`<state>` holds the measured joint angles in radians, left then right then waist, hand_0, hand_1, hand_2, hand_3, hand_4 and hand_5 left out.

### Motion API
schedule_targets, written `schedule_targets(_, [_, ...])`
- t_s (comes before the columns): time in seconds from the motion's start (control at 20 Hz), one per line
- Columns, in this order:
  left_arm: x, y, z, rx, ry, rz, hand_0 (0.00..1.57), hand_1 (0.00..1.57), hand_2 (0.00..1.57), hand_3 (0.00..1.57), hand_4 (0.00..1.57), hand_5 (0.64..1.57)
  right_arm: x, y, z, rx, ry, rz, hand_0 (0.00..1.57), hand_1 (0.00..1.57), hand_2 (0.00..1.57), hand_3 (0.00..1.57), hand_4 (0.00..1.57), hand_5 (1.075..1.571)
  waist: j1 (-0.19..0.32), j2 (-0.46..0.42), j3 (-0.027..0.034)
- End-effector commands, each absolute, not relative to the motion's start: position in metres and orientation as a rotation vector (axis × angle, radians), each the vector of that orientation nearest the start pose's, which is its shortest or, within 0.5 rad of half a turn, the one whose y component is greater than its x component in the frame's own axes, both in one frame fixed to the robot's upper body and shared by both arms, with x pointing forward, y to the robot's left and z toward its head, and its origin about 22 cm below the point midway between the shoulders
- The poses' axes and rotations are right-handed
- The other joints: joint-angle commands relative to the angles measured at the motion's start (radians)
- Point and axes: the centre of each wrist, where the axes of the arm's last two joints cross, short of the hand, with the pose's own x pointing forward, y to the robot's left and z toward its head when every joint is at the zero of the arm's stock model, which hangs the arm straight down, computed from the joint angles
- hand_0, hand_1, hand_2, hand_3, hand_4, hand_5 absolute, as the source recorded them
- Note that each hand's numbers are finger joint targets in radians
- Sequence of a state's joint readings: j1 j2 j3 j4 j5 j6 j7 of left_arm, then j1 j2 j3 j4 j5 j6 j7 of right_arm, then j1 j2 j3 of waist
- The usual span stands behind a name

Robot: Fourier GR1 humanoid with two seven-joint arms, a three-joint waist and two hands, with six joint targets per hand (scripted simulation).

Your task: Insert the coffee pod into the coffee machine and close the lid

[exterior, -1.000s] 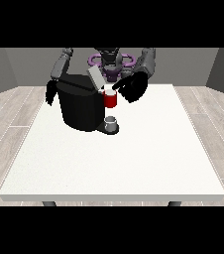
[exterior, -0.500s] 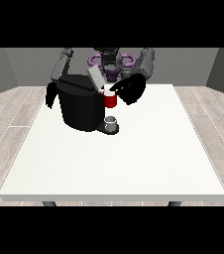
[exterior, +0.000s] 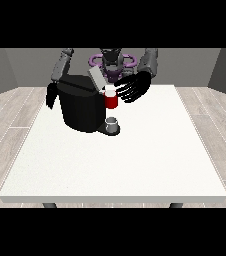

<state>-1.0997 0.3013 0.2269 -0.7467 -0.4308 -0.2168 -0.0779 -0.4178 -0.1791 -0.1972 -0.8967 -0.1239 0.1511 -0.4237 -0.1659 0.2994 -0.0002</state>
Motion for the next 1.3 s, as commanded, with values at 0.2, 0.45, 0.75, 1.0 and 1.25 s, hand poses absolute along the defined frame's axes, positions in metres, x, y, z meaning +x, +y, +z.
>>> schedule_targets(0.2, [0.416, 0.210, 0.061, -0.033, -1.670, -0.515, 0.00, 0.00, 0.00, 0.00, 0.00, 1.571, 0.256, -0.314, -0.106, 0.005, -1.543, -0.140, 0.00, 0.00, 0.00, 0.00, 0.28, 1.571, 0.150, -0.244, -0.0001])
schedule_targets(0.45, [0.360, 0.243, -0.032, -0.161, -1.596, -0.336, 0.00, 0.00, 0.00, 0.00, 0.21, 1.571, 0.237, -0.295, -0.115, 0.019, -1.524, -0.118, 0.00, 0.00, 0.00, 0.00, 0.17, 1.571, 0.169, -0.372, -0.0018])
schedule_targets(0.75, [0.283, 0.285, -0.103, -0.157, -1.449, -0.254, 0.00, 0.00, 0.00, 0.00, 0.30, 1.571, 0.221, -0.259, -0.110, 0.079, -1.489, 0.067, 0.00, 0.00, 0.00, 0.00, 0.00, 1.571, 0.134, -0.537, -0.0019])
schedule_targets(1.0, [0.240, 0.294, -0.134, -0.124, -1.294, -0.140, 0.00, 0.00, 0.00, 0.00, 0.32, 1.571, 0.228, -0.209, -0.081, 0.161, -1.506, 0.175, 0.00, 0.00, 0.00, 0.00, 0.18, 1.571, 0.081, -0.682, -0.0018])
schedule_targets(1.25, [0.220, 0.323, -0.135, -0.113, -1.267, -0.134, 0.00, 0.00, 0.00, 0.00, 0.32, 1.571, 0.240, -0.182, -0.037, 0.171, -1.644, 0.209, 0.00, 0.00, 0.00, 0.00, 0.21, 1.571, 0.088, -0.702, -0.0008])
